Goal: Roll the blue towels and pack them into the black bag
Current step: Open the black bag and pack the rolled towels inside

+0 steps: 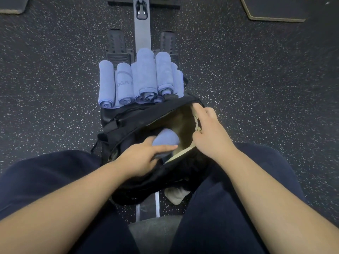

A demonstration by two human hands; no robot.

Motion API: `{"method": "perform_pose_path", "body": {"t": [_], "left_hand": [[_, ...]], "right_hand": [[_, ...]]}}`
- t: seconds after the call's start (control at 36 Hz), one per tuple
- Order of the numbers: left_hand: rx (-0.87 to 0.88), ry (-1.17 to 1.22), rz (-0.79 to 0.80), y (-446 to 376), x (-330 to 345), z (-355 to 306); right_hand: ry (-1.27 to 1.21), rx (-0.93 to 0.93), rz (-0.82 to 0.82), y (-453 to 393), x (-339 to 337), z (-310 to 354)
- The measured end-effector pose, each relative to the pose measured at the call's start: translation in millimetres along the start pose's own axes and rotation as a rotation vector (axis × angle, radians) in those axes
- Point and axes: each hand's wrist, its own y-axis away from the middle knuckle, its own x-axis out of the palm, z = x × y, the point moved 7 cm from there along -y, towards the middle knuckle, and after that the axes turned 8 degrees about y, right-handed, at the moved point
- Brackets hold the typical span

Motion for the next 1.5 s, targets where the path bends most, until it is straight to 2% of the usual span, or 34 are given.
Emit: {"method": "perform_pose_path", "body": {"t": [0.17, 0.33, 0.56, 0.64, 0.78, 0.94, 1.06, 1.19, 1.31, 1.33, 1.5], "left_hand": [[-0.055, 0.185, 0.002, -34.3, 15.9, 11.9], [-0.021, 0.419, -0.044, -72.6, 30.5, 12.6], [-0.126, 0.730, -0.274, -95.2, 48.8, 14.2], [-0.210, 0.774, -0.331, -93.8, 59.4, 21.3], [-0.311, 0.795, -0.327, -90.6, 69.9, 19.8], [-0.261, 0.873, -0.298, -88.5, 70.1, 8.1], [-0.311, 0.806, -0.200, -85.3, 73.7, 5.9], [-0.290, 0.570, -0.153, -82.7, 65.4, 8.3], [-0.357, -0.053, -0.149, -83.0, 52.2, 11.8], [-0.356, -0.123, -0.151, -84.5, 50.6, 12.5], [-0.361, -0.071, -0.096, -90.9, 54.1, 15.0]], "right_hand": [[0.010, -0.012, 0.004, 1.0, -0.7, 1.5], [0.016, -0.020, 0.011, 1.2, -1.5, 3.8], [-0.002, -0.012, 0.015, -1.5, -1.2, 4.4], [-0.004, -0.016, 0.008, -2.2, -0.4, 2.1], [-0.017, -0.015, 0.018, -4.4, 2.6, -0.1], [-0.027, -0.027, 0.014, -6.8, 4.5, -0.6], [-0.037, -0.041, 0.017, -6.7, 4.4, -1.1], [-0.051, -0.056, 0.015, -5.5, 3.0, 0.2], [-0.037, -0.056, 0.017, -4.0, 0.6, 1.0], [-0.030, -0.052, 0.018, -3.9, 0.5, 1.3], [-0.030, -0.054, 0.010, -3.4, 0.1, 3.0]]}}
